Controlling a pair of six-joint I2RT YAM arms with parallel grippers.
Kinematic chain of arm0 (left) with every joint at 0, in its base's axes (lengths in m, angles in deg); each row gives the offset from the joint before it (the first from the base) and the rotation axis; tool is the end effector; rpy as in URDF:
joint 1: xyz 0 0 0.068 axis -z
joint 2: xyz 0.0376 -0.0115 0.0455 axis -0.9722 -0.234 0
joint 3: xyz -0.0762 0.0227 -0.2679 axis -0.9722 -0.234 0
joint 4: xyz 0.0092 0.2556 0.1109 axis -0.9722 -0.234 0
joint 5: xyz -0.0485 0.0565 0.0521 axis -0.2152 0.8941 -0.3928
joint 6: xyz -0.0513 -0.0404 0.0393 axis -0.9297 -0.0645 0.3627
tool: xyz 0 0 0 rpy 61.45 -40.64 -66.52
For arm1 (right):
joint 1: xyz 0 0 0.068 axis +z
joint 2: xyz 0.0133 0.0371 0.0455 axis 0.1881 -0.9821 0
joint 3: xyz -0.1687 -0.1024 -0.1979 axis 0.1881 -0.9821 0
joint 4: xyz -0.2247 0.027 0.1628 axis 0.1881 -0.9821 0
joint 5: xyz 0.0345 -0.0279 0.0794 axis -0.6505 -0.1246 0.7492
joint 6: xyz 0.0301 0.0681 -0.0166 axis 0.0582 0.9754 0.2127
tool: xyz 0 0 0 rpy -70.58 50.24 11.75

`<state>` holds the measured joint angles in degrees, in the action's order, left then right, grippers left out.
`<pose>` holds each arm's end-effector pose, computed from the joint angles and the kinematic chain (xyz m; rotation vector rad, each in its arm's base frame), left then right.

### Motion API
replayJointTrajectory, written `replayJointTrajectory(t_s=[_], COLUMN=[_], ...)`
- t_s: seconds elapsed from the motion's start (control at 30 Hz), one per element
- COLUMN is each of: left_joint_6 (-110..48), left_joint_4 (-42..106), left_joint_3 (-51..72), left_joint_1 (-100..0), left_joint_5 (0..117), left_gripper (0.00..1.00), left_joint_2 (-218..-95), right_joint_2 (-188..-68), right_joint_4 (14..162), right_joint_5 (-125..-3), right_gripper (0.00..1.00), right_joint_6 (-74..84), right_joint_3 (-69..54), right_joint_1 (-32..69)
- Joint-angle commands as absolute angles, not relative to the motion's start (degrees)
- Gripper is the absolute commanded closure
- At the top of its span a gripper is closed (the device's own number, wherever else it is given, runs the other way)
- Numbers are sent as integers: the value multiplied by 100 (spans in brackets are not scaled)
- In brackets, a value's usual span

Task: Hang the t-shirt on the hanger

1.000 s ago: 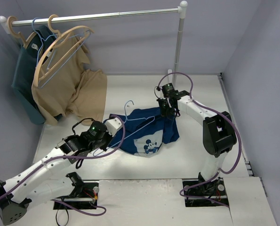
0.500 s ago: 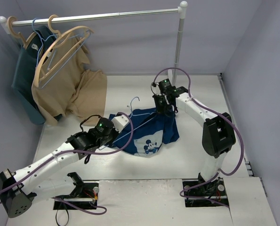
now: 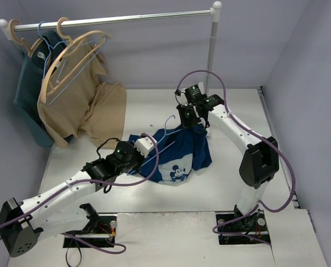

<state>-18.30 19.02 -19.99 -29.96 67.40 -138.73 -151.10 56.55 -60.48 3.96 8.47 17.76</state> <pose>0.1841 -0.1932 0.2653 0.8289 1.8960 -0.4830 0.3932 0.2282 0.2811 -0.5652 2.3231 0.5108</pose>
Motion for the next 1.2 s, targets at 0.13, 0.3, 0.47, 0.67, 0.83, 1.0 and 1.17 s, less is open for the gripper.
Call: replayJointTrajectory(t_s=[0.13,0.3,0.47,0.67,0.83,1.0,1.17], left_joint_6=[-2133,-2318,-2537,-2784,-2924,-3266,-3688], left_joint_4=[2882,3373,3734,4366,4464,4534,4981], left_joint_3=[-2044,-1939,-1894,-1921,-1552,-1516,-1955], left_joint_1=[-2971,-2988,-3015,-3059,-3094,-3102,-3094], left_joint_5=[5825,5482,5534,6062,5756,5228,4964], left_gripper=[100,100,100,100,100,100,100], left_joint_2=[-13532,-13461,-13391,-13241,-13171,-13232,-13267], right_joint_2=[-14319,-14055,-13800,-13536,-13615,-13475,-13220], right_joint_4=[5084,4917,4794,4618,4188,4414,4968], right_joint_5=[-5923,-5721,-5449,-5176,-4992,-4773,-4639], right_gripper=[100,100,100,100,100,100,99], right_joint_6=[-128,-401,-489,-516,-700,-674,-577], right_joint_3=[1868,2204,2344,2713,3513,2891,1741], right_joint_1=[1886,2062,2202,2317,2361,2545,2809])
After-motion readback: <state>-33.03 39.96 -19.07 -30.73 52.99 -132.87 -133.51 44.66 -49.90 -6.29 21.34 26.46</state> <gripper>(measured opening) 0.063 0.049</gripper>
